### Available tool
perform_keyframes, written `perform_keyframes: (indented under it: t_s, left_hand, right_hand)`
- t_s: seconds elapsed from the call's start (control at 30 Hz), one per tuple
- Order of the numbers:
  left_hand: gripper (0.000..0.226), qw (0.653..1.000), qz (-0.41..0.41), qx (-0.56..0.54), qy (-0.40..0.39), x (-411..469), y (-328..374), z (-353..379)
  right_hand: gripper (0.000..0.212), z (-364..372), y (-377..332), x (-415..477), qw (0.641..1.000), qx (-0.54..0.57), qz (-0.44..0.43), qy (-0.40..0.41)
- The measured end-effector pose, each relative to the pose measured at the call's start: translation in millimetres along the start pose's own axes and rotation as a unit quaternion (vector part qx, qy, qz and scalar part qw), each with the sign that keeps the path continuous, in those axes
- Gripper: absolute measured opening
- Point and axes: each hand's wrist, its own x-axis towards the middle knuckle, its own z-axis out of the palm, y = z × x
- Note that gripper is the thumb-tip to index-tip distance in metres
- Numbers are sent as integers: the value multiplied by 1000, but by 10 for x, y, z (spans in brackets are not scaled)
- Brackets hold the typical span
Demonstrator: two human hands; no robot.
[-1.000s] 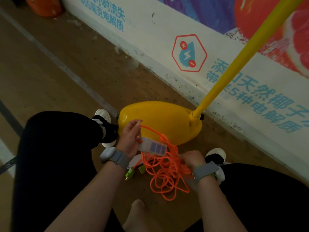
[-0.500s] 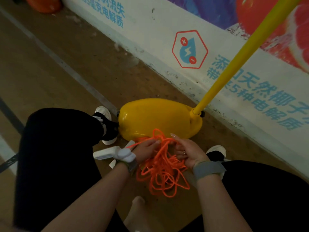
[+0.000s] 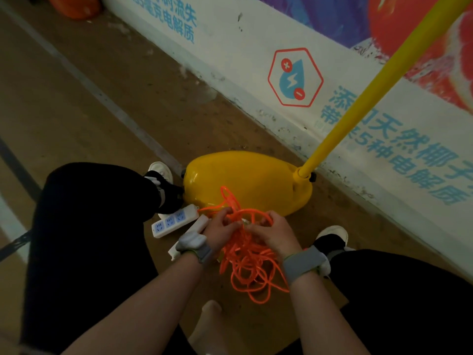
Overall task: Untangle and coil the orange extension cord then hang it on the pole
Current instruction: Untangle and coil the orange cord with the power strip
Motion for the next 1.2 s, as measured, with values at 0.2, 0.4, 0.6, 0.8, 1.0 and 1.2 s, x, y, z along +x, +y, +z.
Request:
perform_keyframes:
  t_s: [0.2, 0.4, 0.6, 0.8, 1.0, 1.2]
  left_hand:
    - [22, 996, -23, -77, 25, 2, 78, 37]
    - [31, 980, -46, -190, -41, 4, 268, 75]
    - [16, 971, -93, -218, -27, 35, 241, 47]
    - [21, 941, -65, -330, 40, 57, 287, -36]
    - [26, 957, -26, -278, 74, 31, 333, -47]
    - [29, 984, 25, -166, 58, -57, 407, 20]
  right_hand:
    - [16, 0, -14, -44, 929, -299, -67, 209]
    - [25, -93, 101, 54, 905, -289, -27, 311]
    - [26, -280, 222, 126, 924, -190, -6, 332]
    - [27, -75, 109, 43, 982, 52, -64, 169]
    - [52, 14, 192, -15, 874, -479, -81, 32]
    - [69, -51, 340, 23, 937, -330, 114, 31]
